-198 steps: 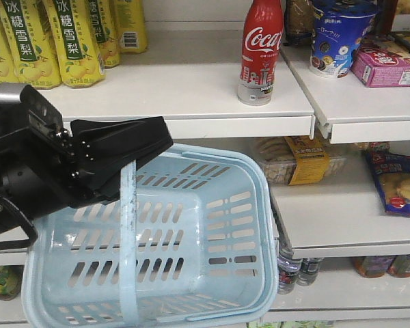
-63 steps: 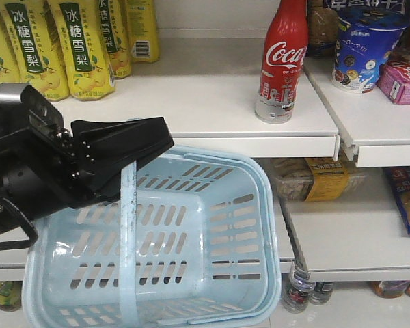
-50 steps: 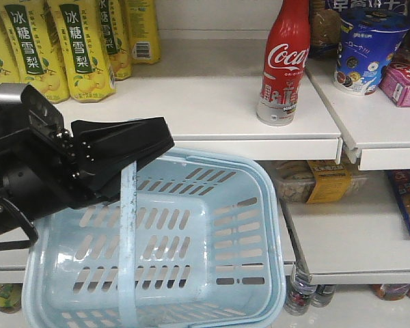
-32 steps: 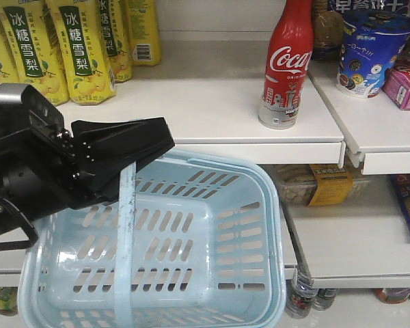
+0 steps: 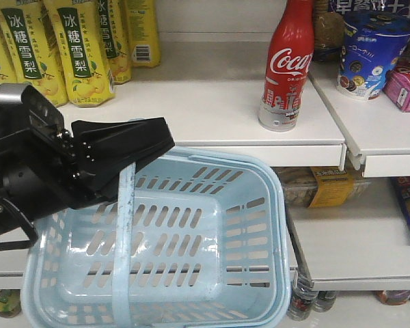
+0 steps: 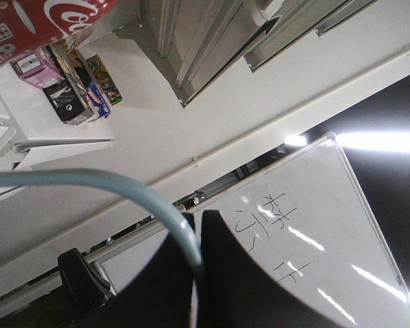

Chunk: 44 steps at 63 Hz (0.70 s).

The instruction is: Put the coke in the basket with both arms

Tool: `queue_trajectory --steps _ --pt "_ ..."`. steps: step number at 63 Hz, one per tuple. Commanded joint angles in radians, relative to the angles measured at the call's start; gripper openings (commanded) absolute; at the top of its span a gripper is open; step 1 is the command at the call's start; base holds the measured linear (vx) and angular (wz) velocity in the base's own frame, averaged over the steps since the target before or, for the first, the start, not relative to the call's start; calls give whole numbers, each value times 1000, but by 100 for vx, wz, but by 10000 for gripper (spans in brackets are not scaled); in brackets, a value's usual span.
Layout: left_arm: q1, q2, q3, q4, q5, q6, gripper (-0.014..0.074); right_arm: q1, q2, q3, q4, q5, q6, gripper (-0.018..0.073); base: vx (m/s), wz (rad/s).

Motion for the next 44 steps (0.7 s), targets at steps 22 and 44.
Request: queue_trajectory --steps 22,44 --pt "-6 -25 -27 -78 -213 8 -6 -9 -13 7 -4 -77 -7 -5 0 0" --pt "-6 -25 -27 -78 -213 8 -6 -9 -13 7 0 -92 -7 -5 0 0"
